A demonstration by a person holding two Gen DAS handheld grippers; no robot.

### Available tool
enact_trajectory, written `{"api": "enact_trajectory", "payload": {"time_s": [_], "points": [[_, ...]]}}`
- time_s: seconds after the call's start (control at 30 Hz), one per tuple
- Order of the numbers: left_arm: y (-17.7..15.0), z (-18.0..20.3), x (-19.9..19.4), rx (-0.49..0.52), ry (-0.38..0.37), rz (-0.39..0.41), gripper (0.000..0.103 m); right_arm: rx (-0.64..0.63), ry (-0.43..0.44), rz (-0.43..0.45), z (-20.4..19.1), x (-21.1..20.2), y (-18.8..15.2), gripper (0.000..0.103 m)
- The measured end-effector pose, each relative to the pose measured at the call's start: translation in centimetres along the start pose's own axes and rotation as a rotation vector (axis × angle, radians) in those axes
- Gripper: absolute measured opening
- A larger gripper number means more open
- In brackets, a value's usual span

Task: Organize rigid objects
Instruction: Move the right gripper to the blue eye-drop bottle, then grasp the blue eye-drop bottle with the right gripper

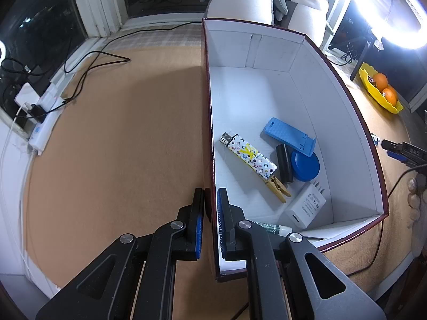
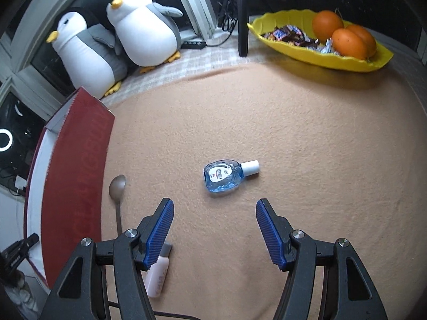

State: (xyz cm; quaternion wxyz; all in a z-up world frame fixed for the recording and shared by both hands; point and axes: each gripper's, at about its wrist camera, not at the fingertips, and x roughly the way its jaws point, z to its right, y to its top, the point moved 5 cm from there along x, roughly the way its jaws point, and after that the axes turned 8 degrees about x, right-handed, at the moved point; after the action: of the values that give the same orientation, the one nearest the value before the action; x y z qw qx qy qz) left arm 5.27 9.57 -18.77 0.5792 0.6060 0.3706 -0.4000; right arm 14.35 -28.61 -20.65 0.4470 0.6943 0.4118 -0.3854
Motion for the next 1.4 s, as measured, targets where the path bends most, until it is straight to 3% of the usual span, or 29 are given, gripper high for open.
{"api": "enact_trajectory", "payload": {"time_s": [0.23,0.4,0.8,0.97,1.2,1.4], "points": [[0.0,0.0,0.0,-0.007,0.005,-0.003,0.009,0.078,0.029,-0.049,0.2,2.2,1.0,0.059],[0.0,0.0,0.0,-0.011,0.01,-0.007,0.009,0.083,0.031,-0.066,0.1,3.2,2.2,0.052],[0.0,0.1,0.1,-0.021,0.021,-0.012,0.009,-0.122,-0.059,-0.08,-3.0,5.7,2.8,0.048],[0.0,0.1,0.1,-0.025,0.023,-0.013,0.009,-0.23,-0.126,-0.069,-3.5,6.1,3.0,0.033],[0.0,0.0,0.1,-0.026,0.025,-0.013,0.009,-0.298,-0.123,-0.063,-3.6,5.8,2.6,0.032],[0.0,-0.1,0.2,-0.031,0.026,-0.012,0.009,-0.273,-0.09,-0.054,-3.4,5.1,2.3,0.032]]}}
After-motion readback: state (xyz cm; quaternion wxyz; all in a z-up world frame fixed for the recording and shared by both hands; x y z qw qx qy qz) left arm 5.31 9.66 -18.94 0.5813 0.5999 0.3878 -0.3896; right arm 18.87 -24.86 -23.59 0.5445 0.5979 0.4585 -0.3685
